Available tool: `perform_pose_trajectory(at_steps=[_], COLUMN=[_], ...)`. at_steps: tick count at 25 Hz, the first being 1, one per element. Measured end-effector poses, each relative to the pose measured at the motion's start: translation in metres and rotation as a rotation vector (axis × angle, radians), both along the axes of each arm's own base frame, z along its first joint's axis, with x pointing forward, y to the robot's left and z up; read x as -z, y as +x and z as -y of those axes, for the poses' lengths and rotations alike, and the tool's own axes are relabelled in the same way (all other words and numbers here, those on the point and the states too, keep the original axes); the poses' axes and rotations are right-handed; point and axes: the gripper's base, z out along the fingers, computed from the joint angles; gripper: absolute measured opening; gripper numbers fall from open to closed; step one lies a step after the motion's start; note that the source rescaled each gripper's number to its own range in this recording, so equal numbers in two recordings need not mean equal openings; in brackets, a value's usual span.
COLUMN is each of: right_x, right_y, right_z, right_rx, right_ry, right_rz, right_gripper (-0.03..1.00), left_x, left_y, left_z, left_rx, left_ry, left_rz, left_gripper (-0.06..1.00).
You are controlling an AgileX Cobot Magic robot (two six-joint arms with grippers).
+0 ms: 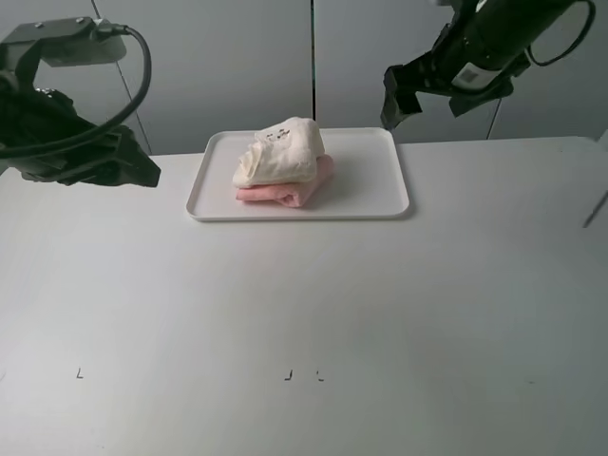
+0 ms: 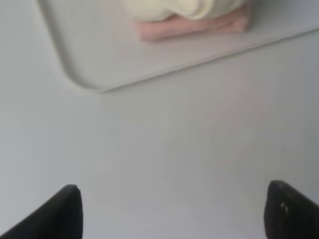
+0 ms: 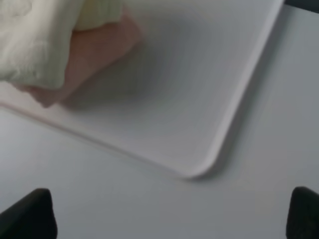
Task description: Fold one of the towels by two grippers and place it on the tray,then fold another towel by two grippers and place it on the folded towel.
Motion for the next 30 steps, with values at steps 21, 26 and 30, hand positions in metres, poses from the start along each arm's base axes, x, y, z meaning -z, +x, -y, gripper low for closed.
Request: perform_pose_trajectory(at_steps=[21,26,30], right_x=[-0.05,-0.045,-0.037], right_y=[-0.272,-0.304,-0.319], right_z=[0.098,0.108,0.112], right_rx=[0.094,0.093,0.089], right_ry=[0.056,0.105,0.134], right_rz=[0.168,0.26,0.307], right_gripper=[1.0,1.0,1.0], left_x=[-0.041,-0.043,-0.045], left_y=[-0.148,-0.183,-0.209], left_z=[-0.052,-0.064,-0.073], left_rx=[0.014,0.01,-0.021], left_ry=[0.034,0.057,0.041], left_rz=[0.075,0.153,0.212], left_gripper=[0.94,0.94,0.94])
